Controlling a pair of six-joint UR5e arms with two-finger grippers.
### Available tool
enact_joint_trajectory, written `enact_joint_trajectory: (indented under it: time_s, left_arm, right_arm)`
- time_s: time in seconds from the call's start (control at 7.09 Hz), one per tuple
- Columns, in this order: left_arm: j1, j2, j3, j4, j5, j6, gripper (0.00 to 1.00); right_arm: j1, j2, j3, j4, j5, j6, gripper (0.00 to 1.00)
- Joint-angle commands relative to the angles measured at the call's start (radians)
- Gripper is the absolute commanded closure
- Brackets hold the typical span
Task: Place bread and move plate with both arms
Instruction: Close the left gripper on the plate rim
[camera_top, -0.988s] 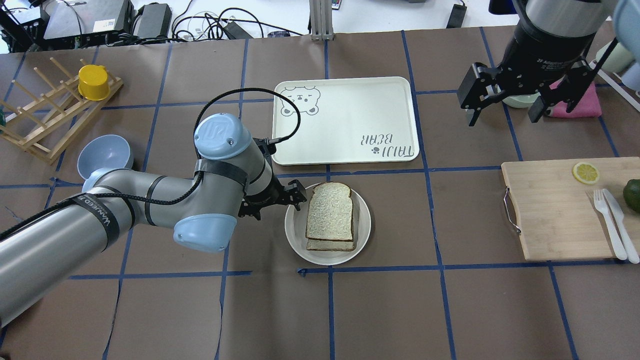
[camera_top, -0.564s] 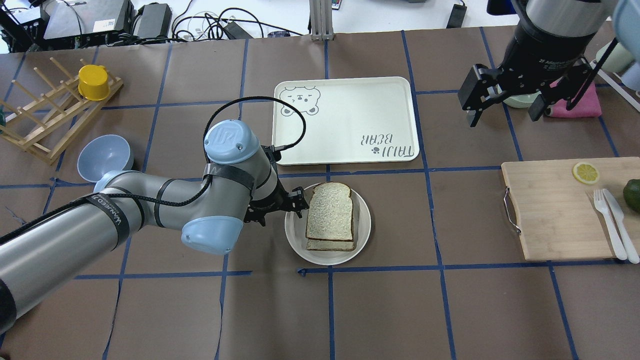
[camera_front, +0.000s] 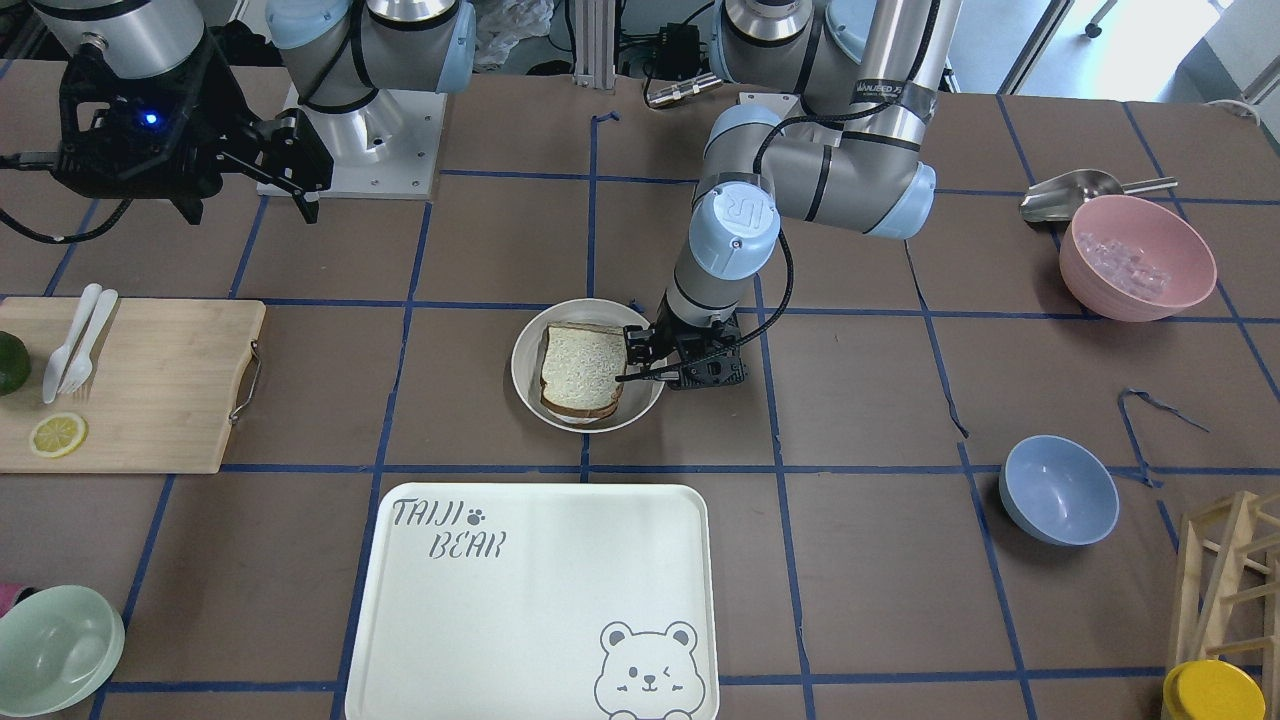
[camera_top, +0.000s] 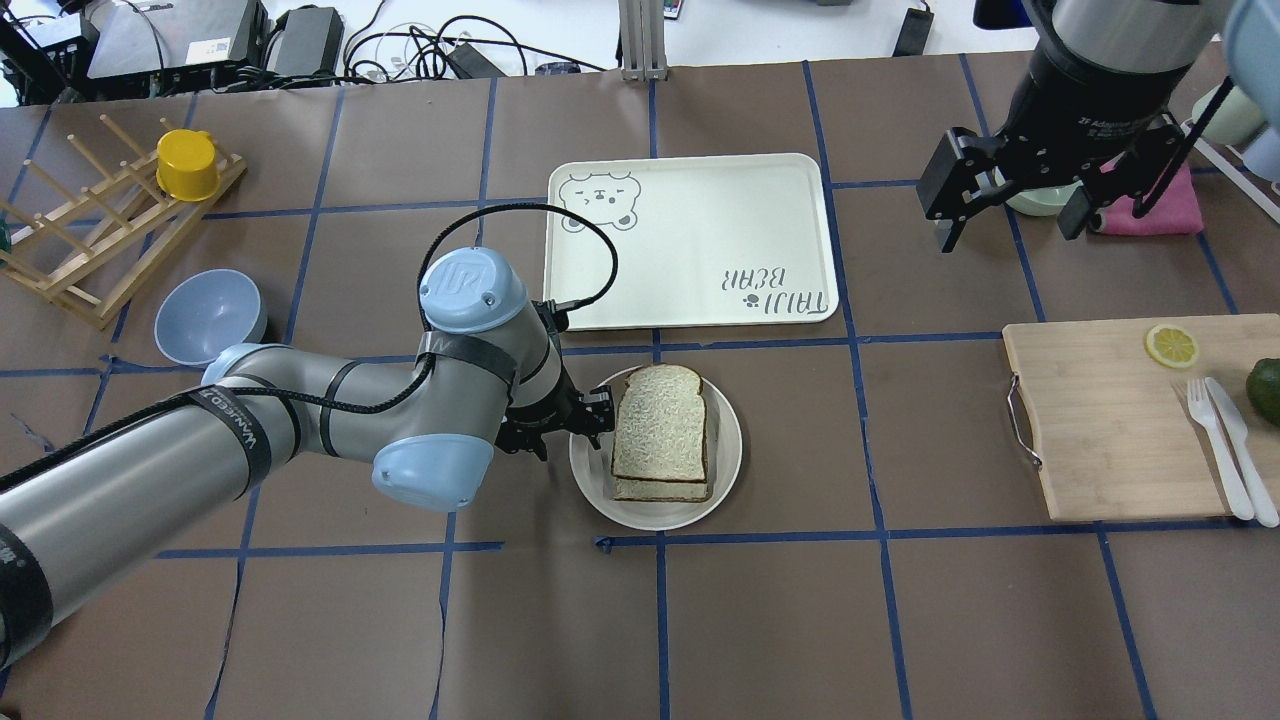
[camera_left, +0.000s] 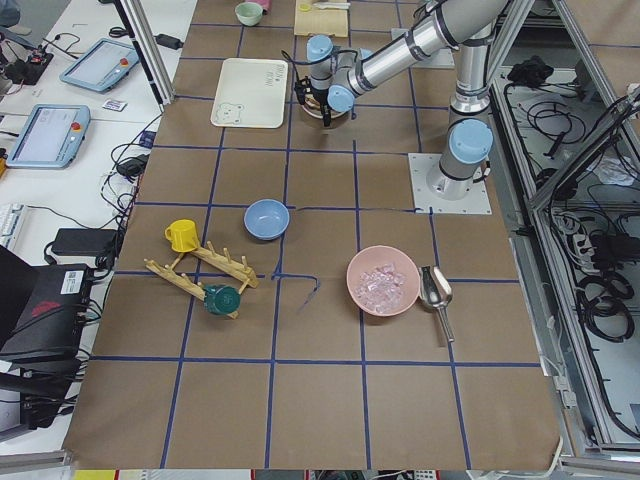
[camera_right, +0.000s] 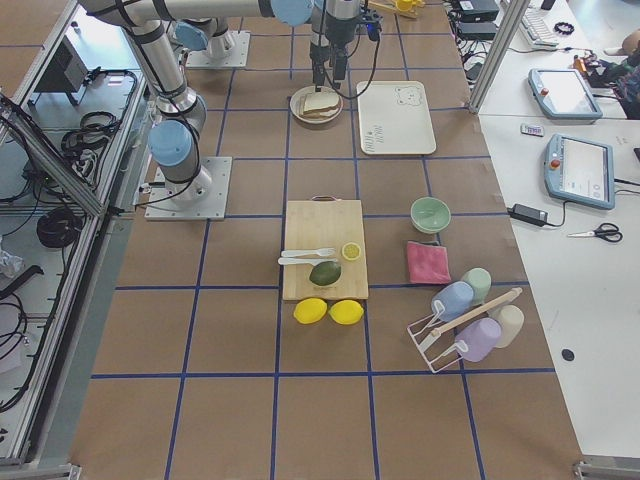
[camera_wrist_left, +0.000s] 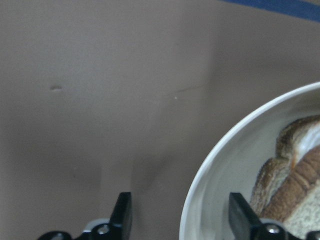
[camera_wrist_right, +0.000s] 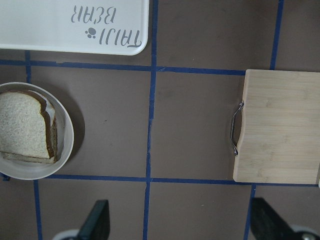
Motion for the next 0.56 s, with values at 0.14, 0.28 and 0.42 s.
enact_joint_trajectory:
  time_s: [0.14, 0.28, 0.42]
  left_arm:
    - [-0.04, -0.018, 0.005, 0.004, 0.002, -0.002, 0.83]
    - [-0.043, -0.018, 0.007, 0.007, 0.002, -0.002, 0.92]
    - [-0.043, -0.015, 0.011, 0.009, 0.002, 0.001, 0.96]
  right_arm:
    - [0.0, 0.001, 0.001, -0.005, -0.002, 0.0, 0.0]
    - [0.0, 0.001, 0.001, -0.005, 0.001, 0.004, 0.0]
    - [0.0, 0.001, 0.002, -0.005, -0.001, 0.001, 0.0]
